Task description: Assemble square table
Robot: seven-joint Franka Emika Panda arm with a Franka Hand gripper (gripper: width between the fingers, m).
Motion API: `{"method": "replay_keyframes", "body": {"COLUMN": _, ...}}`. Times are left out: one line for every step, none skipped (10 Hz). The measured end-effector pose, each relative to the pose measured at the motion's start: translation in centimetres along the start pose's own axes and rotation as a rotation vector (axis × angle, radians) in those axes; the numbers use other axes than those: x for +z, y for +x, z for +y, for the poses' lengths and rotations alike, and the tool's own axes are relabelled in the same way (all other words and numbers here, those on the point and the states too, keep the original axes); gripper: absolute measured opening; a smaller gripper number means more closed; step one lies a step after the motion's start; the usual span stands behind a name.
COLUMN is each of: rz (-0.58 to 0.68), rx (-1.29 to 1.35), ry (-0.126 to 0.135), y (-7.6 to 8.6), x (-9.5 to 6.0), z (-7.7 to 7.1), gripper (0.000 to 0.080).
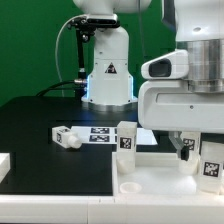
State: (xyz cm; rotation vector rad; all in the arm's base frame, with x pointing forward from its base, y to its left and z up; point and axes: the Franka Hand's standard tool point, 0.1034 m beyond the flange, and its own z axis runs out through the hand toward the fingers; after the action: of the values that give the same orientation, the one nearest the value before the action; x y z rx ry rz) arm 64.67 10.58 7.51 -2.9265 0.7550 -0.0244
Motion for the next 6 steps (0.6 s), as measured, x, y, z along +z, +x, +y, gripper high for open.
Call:
{"method": "replay_keyframes", "body": {"rz": 0.000, "rx": 0.014, "ry": 0.000, "y": 0.01, "x": 0.01, "z": 0.02, "gripper": 0.0527}}
{"method": "replay_keyframes", "body": {"rz": 0.000, "rx": 0.020, "ry": 0.000, "y": 0.03, "x": 0.01, "z": 0.05, "gripper": 0.0390}}
{"method": "replay_keyframes", "body": {"rz": -0.001, "rx": 0.096, "ry": -0.001, "y": 0.02, "x": 0.05, "z": 0.10, "gripper": 0.0285}}
{"method": "replay_keyframes", "body": {"rz": -0.001, "rx": 0.200, "ry": -0.003, "y": 0.00, "x": 0.10, "z": 0.16, "gripper": 0.0285}}
{"method": "replay_keyframes", "body": {"rz": -0.002, "rx": 0.294, "ry": -0.005, "y": -0.04, "x": 0.12, "z": 0.20, "gripper": 0.0285}}
{"method": "replay_keyframes", "body": {"rz": -0.001, "rx": 0.373, "ry": -0.006, "y": -0.02, "x": 0.12, "z": 0.26, "gripper": 0.0285}}
